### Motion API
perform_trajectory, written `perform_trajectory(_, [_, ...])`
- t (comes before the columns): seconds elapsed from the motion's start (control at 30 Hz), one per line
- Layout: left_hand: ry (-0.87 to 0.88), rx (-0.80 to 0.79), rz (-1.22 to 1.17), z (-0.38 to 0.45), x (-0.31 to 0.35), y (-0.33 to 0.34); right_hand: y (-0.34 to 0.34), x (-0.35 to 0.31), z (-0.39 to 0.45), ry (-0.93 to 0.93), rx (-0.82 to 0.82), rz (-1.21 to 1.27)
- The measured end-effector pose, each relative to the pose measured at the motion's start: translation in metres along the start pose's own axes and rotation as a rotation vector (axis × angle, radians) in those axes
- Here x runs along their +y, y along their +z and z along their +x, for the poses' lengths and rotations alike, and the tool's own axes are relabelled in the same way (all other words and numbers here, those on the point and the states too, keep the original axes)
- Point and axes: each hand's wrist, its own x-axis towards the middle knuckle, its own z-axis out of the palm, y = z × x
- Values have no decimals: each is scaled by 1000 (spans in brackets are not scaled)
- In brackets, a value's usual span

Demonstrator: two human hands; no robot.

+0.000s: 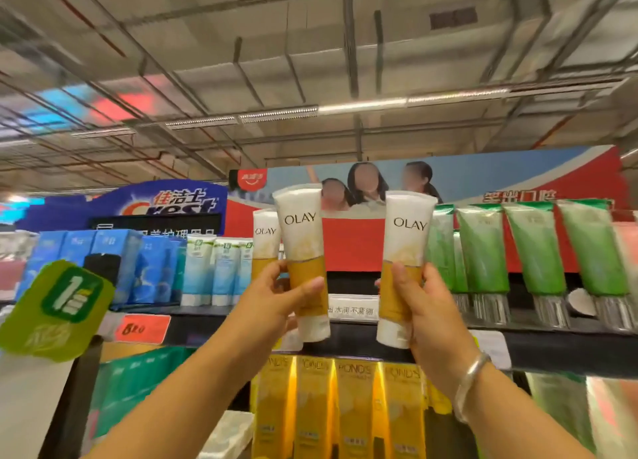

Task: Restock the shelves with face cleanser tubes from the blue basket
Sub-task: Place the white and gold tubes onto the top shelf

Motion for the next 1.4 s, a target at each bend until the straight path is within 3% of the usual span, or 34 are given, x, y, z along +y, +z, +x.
perform_trajectory(0.2, [55, 75, 108, 60, 1, 0, 8, 12, 52, -21, -96, -18])
perform_trajectory(0.4, [90, 83, 218, 92, -13, 6, 2, 30, 63, 61, -12, 1])
perform_trajectory(0.9, [216, 106, 446, 130, -24, 25, 20, 25, 108, -146, 57, -190])
perform_trajectory(1.1, [254, 122, 616, 132, -29, 33, 18, 32, 118, -98, 51, -299])
perform_trajectory(1.4, [212, 135, 607, 135, -30, 33, 15, 37, 123, 17, 93, -412])
